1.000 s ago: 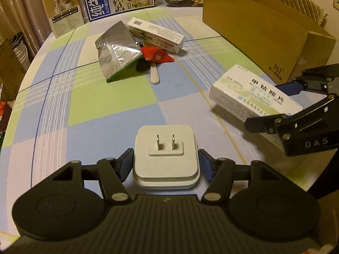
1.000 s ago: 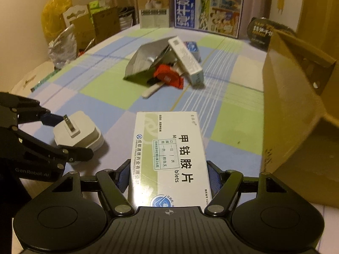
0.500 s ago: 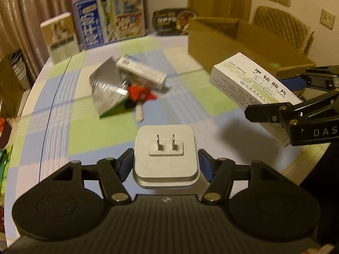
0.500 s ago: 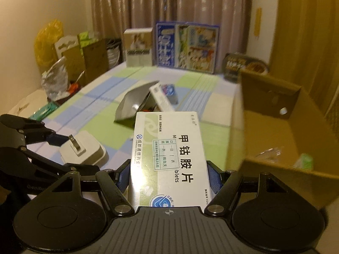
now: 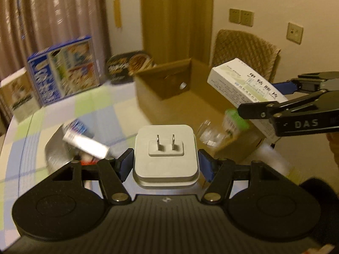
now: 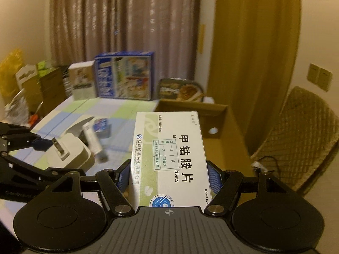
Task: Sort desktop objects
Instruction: 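Carry the medicine box and plug adapter with both tools to the cardboard box, then open the right tool over the cardboard box while the left tool releases the plug inside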
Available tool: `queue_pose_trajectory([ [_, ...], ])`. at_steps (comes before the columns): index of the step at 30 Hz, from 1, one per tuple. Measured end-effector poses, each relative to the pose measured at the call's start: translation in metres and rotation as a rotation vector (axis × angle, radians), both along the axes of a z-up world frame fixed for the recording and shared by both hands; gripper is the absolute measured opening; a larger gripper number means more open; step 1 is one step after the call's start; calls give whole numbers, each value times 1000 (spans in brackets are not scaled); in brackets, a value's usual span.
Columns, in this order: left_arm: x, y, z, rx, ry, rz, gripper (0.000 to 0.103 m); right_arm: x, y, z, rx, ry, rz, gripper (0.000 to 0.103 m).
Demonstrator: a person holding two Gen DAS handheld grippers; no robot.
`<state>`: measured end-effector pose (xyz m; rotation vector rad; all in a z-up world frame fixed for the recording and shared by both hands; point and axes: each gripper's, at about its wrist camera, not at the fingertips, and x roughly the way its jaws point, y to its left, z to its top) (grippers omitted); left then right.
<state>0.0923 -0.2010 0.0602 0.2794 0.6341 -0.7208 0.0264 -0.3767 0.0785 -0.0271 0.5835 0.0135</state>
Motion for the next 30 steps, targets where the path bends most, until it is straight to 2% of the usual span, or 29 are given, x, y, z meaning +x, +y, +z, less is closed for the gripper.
queue_pose_trajectory([
  [6,11,-52,6,-7,-10,-48,60,21,-38,0,9,-10,-41,68],
  [16,38,-109,-23,28,28,-101,60,53,-84,-26,72,40,-83,68],
  [22,53,-121,-39,49,42,-126,60,65,-90,-39,81,57,-84,68],
  [26,55,-125,-46,83,23,-150,61,68,-92,-45,87,67,-89,68],
  [30,53,-115,-47,70,19,-134,61,68,-90,-50,86,82,-86,68],
])
